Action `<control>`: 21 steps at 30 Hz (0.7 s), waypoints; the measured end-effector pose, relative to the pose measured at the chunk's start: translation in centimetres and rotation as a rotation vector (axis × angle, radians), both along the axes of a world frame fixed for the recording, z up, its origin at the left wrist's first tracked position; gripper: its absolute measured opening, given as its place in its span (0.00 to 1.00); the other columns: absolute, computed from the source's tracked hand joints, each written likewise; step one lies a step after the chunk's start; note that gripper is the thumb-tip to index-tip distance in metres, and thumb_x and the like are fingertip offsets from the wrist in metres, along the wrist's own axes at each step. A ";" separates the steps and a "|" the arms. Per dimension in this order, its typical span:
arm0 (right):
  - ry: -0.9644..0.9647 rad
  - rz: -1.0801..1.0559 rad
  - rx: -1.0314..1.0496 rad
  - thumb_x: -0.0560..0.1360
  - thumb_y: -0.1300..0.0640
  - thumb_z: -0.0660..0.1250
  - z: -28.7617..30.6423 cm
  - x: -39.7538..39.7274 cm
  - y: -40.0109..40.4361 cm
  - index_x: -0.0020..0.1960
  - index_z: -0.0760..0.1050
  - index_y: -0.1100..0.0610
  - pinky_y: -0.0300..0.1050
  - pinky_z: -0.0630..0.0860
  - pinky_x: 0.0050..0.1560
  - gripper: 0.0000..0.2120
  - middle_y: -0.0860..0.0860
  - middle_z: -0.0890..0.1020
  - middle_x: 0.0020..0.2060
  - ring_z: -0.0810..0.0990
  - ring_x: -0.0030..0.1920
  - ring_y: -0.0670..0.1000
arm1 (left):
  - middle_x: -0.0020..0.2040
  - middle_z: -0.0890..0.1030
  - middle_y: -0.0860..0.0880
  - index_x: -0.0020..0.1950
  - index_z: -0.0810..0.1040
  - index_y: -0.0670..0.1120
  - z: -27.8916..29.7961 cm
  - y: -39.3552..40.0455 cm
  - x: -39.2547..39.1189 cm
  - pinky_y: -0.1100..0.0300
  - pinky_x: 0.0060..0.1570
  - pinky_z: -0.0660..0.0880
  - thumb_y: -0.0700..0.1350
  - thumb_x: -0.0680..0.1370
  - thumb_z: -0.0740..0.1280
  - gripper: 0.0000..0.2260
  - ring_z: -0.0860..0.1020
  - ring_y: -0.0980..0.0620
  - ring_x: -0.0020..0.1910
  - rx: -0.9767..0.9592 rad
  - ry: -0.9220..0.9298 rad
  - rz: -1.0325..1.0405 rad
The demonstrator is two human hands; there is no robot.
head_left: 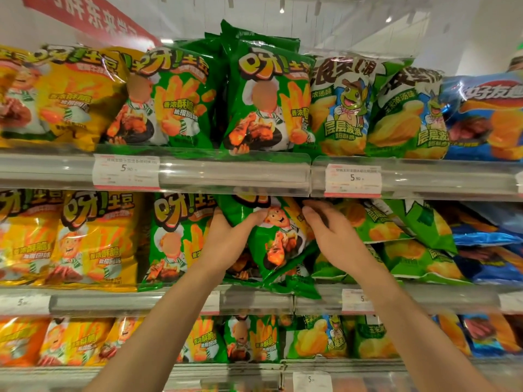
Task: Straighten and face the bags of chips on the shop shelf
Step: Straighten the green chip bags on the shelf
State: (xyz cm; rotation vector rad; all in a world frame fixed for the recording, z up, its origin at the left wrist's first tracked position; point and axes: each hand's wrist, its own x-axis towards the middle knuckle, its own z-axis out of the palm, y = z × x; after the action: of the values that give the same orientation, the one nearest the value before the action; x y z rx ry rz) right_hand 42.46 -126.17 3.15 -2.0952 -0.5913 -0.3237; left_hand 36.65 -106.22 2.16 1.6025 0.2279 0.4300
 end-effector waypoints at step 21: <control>0.082 -0.115 -0.155 0.78 0.31 0.55 -0.7 -2.0 6.1 0.64 0.74 0.52 0.50 0.76 0.58 0.29 0.52 0.79 0.59 0.79 0.59 0.55 | 0.55 0.81 0.58 0.66 0.67 0.62 -0.3 8.0 -8.1 0.56 0.49 0.79 0.61 0.65 0.75 0.32 0.84 0.57 0.49 0.041 -0.022 -0.028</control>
State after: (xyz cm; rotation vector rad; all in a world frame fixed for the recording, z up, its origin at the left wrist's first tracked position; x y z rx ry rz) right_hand 40.41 -120.03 2.43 -2.2852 -0.4606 -0.2620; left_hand 28.57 -98.20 1.86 1.6381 0.1803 0.4327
